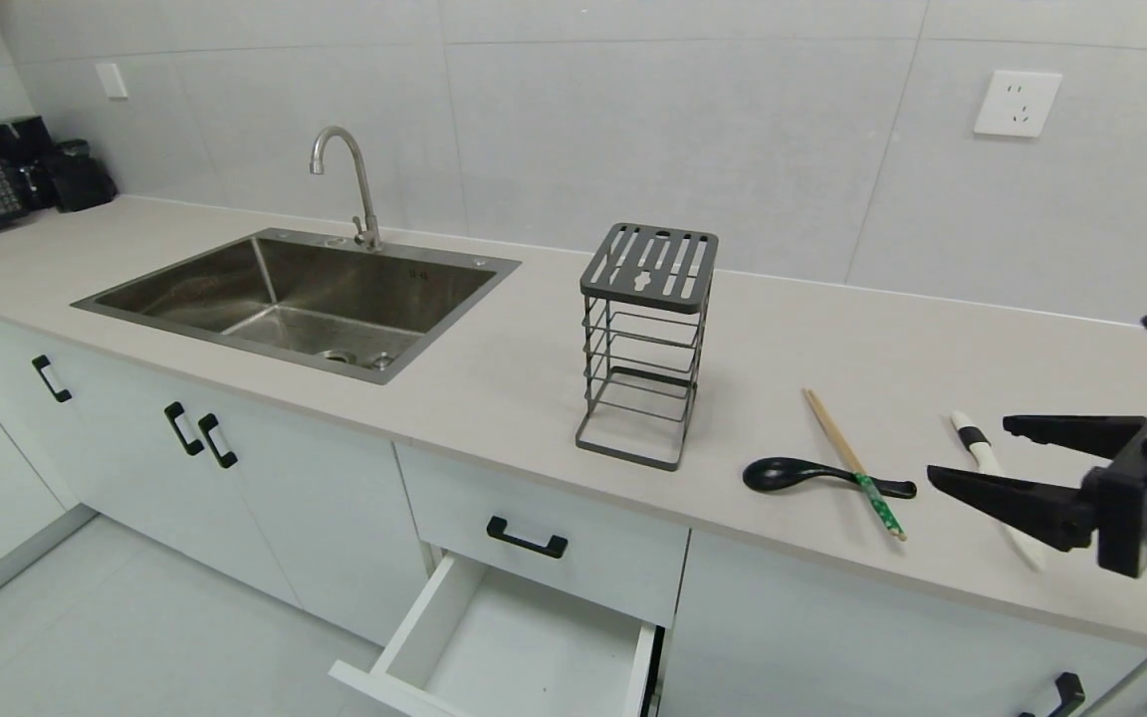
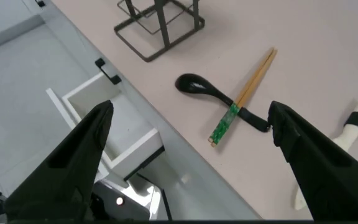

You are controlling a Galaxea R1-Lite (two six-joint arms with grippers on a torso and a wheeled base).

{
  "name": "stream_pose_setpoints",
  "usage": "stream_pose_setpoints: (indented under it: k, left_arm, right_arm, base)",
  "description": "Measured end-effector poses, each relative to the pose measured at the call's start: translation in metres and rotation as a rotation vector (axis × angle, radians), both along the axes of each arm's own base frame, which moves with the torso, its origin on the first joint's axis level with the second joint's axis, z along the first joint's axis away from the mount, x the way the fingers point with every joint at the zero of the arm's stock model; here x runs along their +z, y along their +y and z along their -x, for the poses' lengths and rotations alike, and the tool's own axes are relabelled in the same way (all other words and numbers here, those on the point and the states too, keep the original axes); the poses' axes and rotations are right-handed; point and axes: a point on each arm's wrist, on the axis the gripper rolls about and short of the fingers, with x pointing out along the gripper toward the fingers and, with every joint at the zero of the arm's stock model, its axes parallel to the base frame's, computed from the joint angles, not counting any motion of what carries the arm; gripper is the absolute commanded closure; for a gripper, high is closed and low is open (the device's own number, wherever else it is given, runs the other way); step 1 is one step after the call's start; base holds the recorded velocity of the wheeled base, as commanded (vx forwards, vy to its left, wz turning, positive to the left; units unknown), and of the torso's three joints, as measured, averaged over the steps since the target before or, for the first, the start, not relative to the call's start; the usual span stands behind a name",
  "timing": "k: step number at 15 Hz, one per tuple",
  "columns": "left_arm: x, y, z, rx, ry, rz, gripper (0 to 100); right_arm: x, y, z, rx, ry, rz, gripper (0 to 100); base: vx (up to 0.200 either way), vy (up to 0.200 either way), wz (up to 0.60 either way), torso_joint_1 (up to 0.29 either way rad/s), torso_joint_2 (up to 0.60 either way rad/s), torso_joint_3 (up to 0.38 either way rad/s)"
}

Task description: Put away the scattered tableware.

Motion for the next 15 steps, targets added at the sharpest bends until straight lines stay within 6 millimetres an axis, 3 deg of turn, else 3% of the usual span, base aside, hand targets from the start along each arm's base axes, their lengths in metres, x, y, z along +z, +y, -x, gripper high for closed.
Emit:
stream_pose_setpoints:
  k: [4, 9, 15]
  left_arm:
    - [0.0, 0.0, 0.0, 0.0, 0.0, 0.0, 0]
    - [0.0, 0.0, 0.0, 0.0, 0.0, 0.0, 0]
    - [0.0, 0.0, 0.0, 0.0, 0.0, 0.0, 0]
  right_arm:
    - [-0.016, 0.01, -0.03, -0.049, 0.088, 0.062, 0]
    - [-0.036, 0.013, -0.048, -0.122, 0.17, 0.121, 0]
    - [-0.06, 0.028, -0.064, -0.239, 0.318, 0.063, 0]
  base:
    - [0.0, 0.0, 0.0, 0.0, 0.0, 0.0]
    - [0.0, 0.0, 0.0, 0.0, 0.0, 0.0]
    - [0.0, 0.0, 0.0, 0.0, 0.0, 0.0]
